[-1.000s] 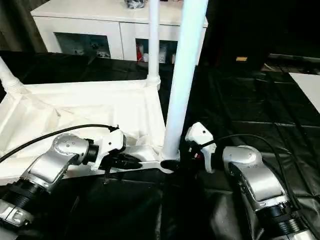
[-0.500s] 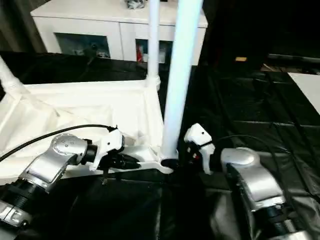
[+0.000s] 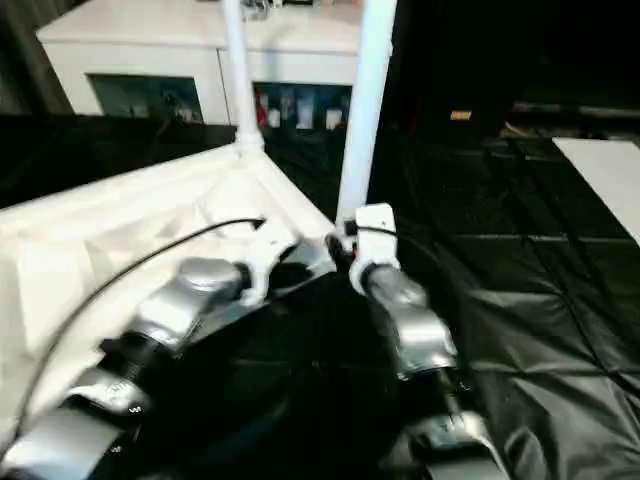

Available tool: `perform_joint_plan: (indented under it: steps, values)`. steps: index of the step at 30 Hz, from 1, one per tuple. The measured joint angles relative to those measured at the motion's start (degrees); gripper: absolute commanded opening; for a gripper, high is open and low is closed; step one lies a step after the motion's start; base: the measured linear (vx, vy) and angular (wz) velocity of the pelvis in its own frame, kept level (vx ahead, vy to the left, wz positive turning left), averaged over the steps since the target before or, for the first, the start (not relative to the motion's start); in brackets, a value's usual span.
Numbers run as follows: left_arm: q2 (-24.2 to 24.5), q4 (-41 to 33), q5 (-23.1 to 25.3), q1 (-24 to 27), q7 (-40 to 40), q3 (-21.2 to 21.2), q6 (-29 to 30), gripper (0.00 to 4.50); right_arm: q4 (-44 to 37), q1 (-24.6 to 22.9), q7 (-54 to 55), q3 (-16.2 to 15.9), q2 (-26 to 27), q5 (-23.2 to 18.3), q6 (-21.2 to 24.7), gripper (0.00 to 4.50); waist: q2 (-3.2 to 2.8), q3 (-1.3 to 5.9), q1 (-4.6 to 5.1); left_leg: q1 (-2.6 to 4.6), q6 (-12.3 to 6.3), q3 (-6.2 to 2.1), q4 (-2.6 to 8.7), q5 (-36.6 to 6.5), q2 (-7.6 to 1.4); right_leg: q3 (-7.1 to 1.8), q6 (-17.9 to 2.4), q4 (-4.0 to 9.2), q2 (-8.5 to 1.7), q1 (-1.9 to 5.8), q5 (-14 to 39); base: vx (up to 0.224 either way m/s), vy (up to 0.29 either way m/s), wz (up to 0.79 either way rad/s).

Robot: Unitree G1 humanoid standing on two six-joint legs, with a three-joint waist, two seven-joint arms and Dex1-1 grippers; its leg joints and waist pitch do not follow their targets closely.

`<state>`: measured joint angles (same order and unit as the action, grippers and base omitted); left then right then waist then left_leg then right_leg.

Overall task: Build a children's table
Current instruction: Rotate leg to tighten

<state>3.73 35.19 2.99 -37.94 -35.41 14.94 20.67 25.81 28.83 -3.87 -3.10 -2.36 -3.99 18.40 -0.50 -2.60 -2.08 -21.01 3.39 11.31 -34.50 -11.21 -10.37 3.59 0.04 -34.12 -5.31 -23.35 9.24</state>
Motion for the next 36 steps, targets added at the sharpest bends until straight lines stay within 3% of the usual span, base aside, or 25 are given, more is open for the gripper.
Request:
perform_joint_plan:
  steps: [1, 2, 8, 13, 19, 23, 27, 33, 36]
  values:
    - [0.00, 0.00, 0.16, 0.00, -0.02, 0.00, -0.23, 0.00, 0.24, -0.04, -0.11, 0.00, 0.00, 0.11, -0.61, 3.15, 0.00, 0.00, -0.02, 0.00, 0.00, 0.00, 0.03, 0.00, 0.00, 0.01, 0.05, 0.00, 0.00, -0.01, 0.03, 0.000, 0.000, 0.00]
    - [0.01, -0.01, 0.31, 0.01, -0.09, 0.03, -0.57, 0.00, 0.24, -0.18, -0.30, 0.00, -0.03, 0.21, -1.26, 3.29, -0.01, 0.00, -0.07, -0.01, -0.01, 0.00, 0.08, 0.00, 0.00, 0.02, 0.06, 0.00, 0.00, -0.03, 0.04, 0.000, 0.000, 0.00]
    - [1.18, -1.81, 0.69, 0.92, -1.66, 0.80, -1.31, 0.00, -3.08, -2.89, -5.61, -2.22, -3.08, 1.71, -2.28, 3.77, 0.08, -0.06, -0.07, -0.08, -0.02, 0.00, 0.08, 0.01, -0.03, 0.03, 0.08, 0.03, 0.02, -0.09, 0.05, 0.000, 0.000, 0.00]
    - [5.66, -6.00, 0.62, 3.68, -7.10, 1.74, -3.52, 0.00, -11.57, -6.56, -20.95, -4.48, -11.99, -2.48, -0.34, 4.22, 0.07, -0.08, -0.13, -0.12, -0.03, -0.02, 0.17, 0.02, -0.12, 0.07, 0.12, 0.02, 0.10, -0.18, 0.08, 0.000, 0.000, 0.00]
    - [12.17, -11.52, -2.06, 7.48, -17.43, 2.45, -5.26, 0.00, -19.06, -11.94, -38.91, -6.43, -24.16, -6.20, 0.29, 4.22, 0.08, -0.16, -0.88, -0.16, -0.10, 0.01, 0.11, 0.05, -0.14, 0.07, 0.14, 0.02, 0.08, -0.18, 0.11, 0.000, 0.000, 0.00]
    - [17.24, -15.08, -4.68, 9.80, -26.37, 4.04, -6.27, 0.00, -20.94, -13.56, -46.49, -6.39, -28.56, -8.44, 1.00, 4.22, 0.19, -0.22, -1.32, -0.12, -0.09, 0.01, 0.12, 0.05, -0.16, 0.08, 0.12, 0.00, 0.08, -0.15, 0.10, 0.000, 0.000, 0.00]
    - [19.38, -16.89, -5.62, 11.05, -31.80, 5.09, -7.08, 0.00, -22.06, -13.58, -49.93, -7.14, -29.31, -9.35, 1.18, 4.22, 0.26, -0.27, -1.83, -0.09, -0.08, 0.04, 0.10, 0.05, -0.17, 0.03, 0.13, -0.01, 0.06, 0.05, 0.10, 0.000, 0.000, 0.00]
    - [19.78, -17.06, -5.62, 11.05, -32.46, 5.23, -7.07, 0.00, -22.27, -13.49, -50.85, -8.49, -28.80, -9.39, 1.48, 4.22, 0.40, -0.35, -1.80, -0.10, -0.08, 0.04, 0.02, 0.06, -0.15, 0.01, 0.26, 0.01, 0.02, 0.13, 0.18, 0.000, 0.000, 0.00]
    - [19.87, -17.46, -5.62, 11.08, -32.67, 5.34, -7.07, 0.00, -22.27, -13.49, -51.83, -8.67, -28.81, -9.39, 1.58, 3.93, 0.40, -0.35, -1.88, -0.11, -0.08, 0.04, 0.03, 0.06, -0.15, 0.01, 0.14, -0.01, 0.03, 0.13, 0.11, 0.000, 0.000, 0.00]
